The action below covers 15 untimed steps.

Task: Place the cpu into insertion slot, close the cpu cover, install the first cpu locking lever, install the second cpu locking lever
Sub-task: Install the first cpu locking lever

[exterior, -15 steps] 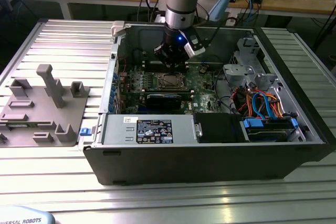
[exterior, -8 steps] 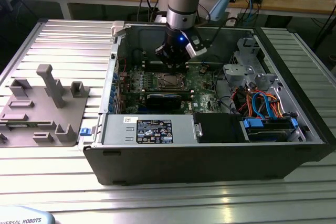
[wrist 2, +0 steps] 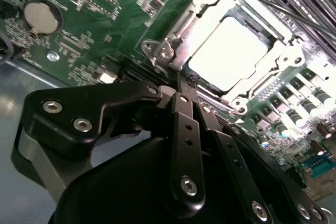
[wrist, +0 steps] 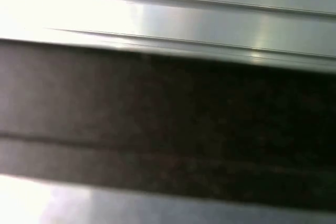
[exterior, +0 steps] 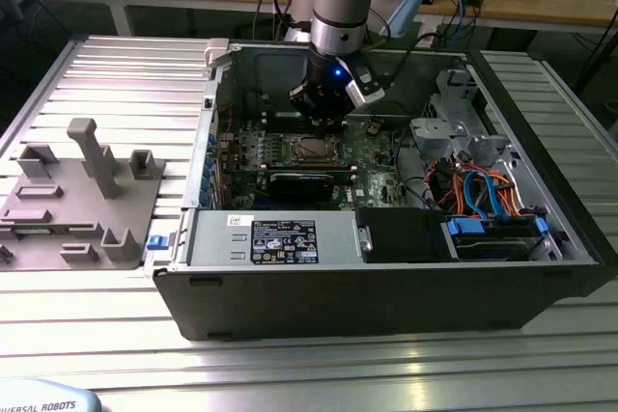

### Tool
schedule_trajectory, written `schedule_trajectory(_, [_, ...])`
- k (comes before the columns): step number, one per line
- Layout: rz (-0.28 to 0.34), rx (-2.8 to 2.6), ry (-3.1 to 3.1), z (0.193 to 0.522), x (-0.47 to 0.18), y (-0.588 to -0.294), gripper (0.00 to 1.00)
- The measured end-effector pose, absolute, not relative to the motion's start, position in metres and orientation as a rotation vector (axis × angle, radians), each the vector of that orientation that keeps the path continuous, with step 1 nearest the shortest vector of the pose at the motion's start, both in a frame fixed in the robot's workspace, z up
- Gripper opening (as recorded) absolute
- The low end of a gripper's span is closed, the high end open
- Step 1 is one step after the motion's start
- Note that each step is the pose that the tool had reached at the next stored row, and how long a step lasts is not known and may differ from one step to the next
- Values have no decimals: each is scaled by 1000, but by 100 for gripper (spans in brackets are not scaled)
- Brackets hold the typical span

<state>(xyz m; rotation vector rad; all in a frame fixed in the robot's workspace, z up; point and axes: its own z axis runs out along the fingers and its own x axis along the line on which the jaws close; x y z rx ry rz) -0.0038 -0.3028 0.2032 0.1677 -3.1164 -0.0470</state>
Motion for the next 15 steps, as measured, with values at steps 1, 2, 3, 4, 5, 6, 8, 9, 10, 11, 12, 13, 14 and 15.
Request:
schedule_trajectory(1, [-47, 168, -3116, 203, -2, -303, 11])
schedule_trajectory(2, [-47, 168, -3116, 203, -1, -303, 11])
schedule_trajectory(3, [-47, 168, -3116, 203, 0, -303, 11])
schedule_trajectory(4, [-47, 169, -3116, 203, 1, -303, 11])
schedule_trajectory(5, [-47, 169, -3116, 202, 2, -303, 11])
schedule_trajectory(6, [-48, 169, -3116, 202, 2, -303, 11])
schedule_trajectory(8, [-49, 169, -3115, 202, 2, -303, 11])
schedule_trajectory(9, [-51, 169, -3115, 202, 2, -303, 11])
schedule_trajectory(10, [-57, 169, -3116, 202, 2, -302, 11])
schedule_trajectory(11, [-60, 169, -3116, 202, 2, -302, 11])
schedule_trajectory(12, [-63, 169, -3116, 202, 2, -302, 11])
schedule_trajectory(13, [-65, 169, -3116, 202, 2, -302, 11])
schedule_trajectory(14, [-66, 169, -3116, 202, 2, -302, 11])
schedule_trajectory(15, [-66, 169, -3116, 202, 2, -302, 11])
